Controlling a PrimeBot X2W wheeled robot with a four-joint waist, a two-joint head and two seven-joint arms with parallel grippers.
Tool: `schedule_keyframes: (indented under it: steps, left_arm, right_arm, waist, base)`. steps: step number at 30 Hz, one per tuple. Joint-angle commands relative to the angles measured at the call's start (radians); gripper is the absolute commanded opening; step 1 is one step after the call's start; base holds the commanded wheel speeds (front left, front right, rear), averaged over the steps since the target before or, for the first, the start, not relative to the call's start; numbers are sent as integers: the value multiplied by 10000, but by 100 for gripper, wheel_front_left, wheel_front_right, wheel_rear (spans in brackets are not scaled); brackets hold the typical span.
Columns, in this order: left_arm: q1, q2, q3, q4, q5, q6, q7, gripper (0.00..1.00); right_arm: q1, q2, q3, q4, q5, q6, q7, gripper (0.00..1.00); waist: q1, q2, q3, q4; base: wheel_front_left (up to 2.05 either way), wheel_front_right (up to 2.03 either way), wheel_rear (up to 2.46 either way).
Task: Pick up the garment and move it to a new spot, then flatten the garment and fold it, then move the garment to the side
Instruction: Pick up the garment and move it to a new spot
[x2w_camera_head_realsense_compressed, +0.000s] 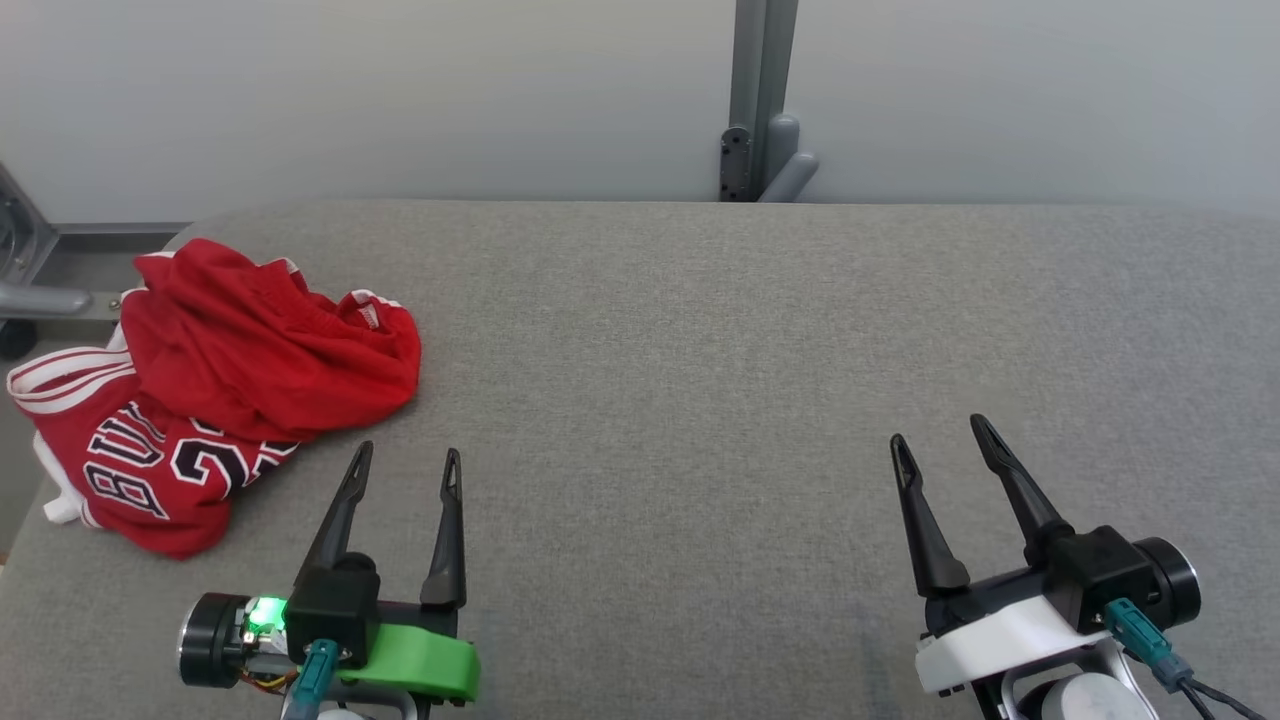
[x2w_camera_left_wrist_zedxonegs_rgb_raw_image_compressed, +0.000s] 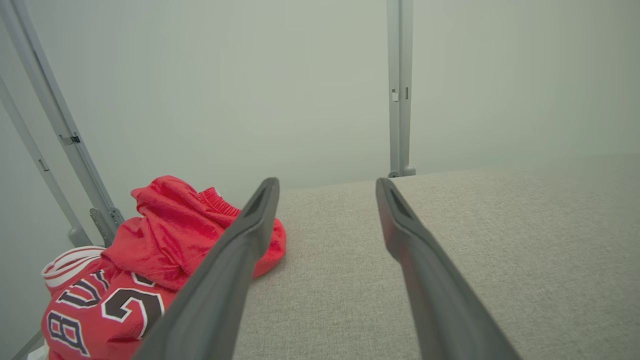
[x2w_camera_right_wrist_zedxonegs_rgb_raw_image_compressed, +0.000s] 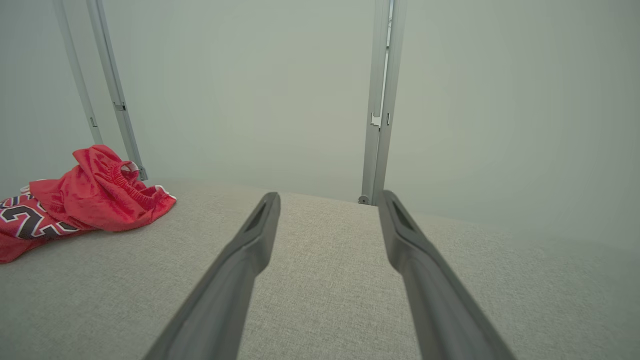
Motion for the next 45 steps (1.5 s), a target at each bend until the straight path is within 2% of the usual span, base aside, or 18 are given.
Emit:
schedule_keyframes:
  steps: [1,12,18,24,30,35,45]
  left_arm:
    - [96,6,101,-34,-104,96,-14,100]
    - [206,-42,360,-300,-293,26,-14,100]
    - [243,-52,406,-533,-60,170,-14,100]
    - [351,-54,618,-382,-361,312,-14,100]
    - [329,-53,755,-273,-506,445,-14,100]
    - [269,-55,800,-182,-473,343,-14,100]
    - [251,-55,806,-33,-453,415,-14,100]
  right_arm:
    - [-4,-37,8,-104,81,1,-31,100]
    - [-77,-39,126,-250,55,1,-31,100]
    - [-55,-39,74,-132,11,1,-31,100]
    - [-66,-39,103,-84,75,1,-31,100]
    - [-44,-39,23,-12,90,1,-31,100]
    - [-36,-41,47,59,145,1,-31,100]
    - [-130,-41,222,150,93,1,-31,100]
  waist:
    - [0,0,16,436]
    - [0,0,73,1581]
    - [0,0,104,2111]
    - [0,0,103,2476]
    - [0,0,152,2787]
    - [0,0,170,2947]
    - [0,0,184,2941]
  base:
    - [0,0,0]
    - [0,0,0]
    - [0,0,0]
    - [0,0,0]
    - [0,0,0]
    - [0,0,0]
    - [0,0,0]
